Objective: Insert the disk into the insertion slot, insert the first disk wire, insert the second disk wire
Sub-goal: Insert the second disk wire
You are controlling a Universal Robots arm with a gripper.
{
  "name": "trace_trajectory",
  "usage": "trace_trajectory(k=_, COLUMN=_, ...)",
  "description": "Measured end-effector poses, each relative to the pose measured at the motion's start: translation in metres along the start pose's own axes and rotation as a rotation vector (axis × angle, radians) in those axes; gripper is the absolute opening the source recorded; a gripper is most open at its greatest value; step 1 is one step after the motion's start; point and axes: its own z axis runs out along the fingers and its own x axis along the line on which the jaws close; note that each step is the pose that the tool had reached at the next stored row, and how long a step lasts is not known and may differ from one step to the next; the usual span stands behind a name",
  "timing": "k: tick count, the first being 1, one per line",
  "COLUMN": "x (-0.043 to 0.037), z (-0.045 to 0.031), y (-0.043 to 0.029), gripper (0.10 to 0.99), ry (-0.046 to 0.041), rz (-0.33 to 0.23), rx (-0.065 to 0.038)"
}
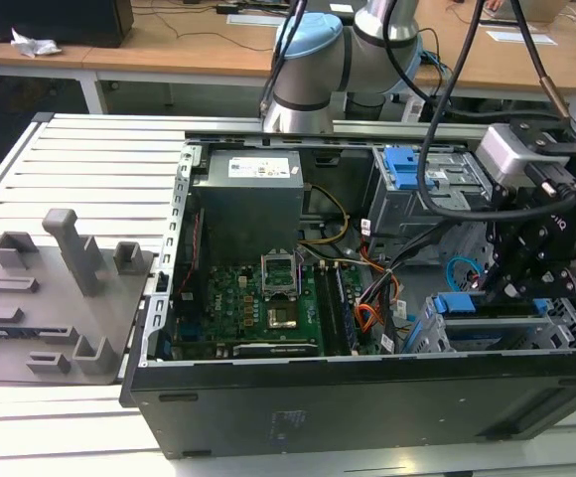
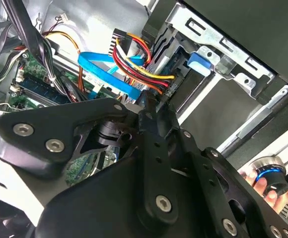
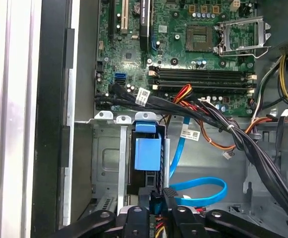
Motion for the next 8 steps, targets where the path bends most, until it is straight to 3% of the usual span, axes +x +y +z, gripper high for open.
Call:
trace_trajectory(k=1, x=0.0001, z=-0.0090, y=0.0004, gripper=0.239, ry=0.0000, rz=0.000, rx=0.000)
trace_trajectory(k=5, x=0.0006, z=-0.0321, y=0.0016, gripper=0.239, ry=0.0002, rz=0.000, rx=0.000)
trace_trajectory(k=7, x=0.0006, z=-0.0330, y=0.0016, gripper=0.224, ry=-0.0003, rz=0.000, rx=0.000)
trace_trajectory(k=8, x=0.0006, z=-0.0331, y=0.0016, gripper=0.161, ry=-0.0003, rz=0.000, rx=0.000)
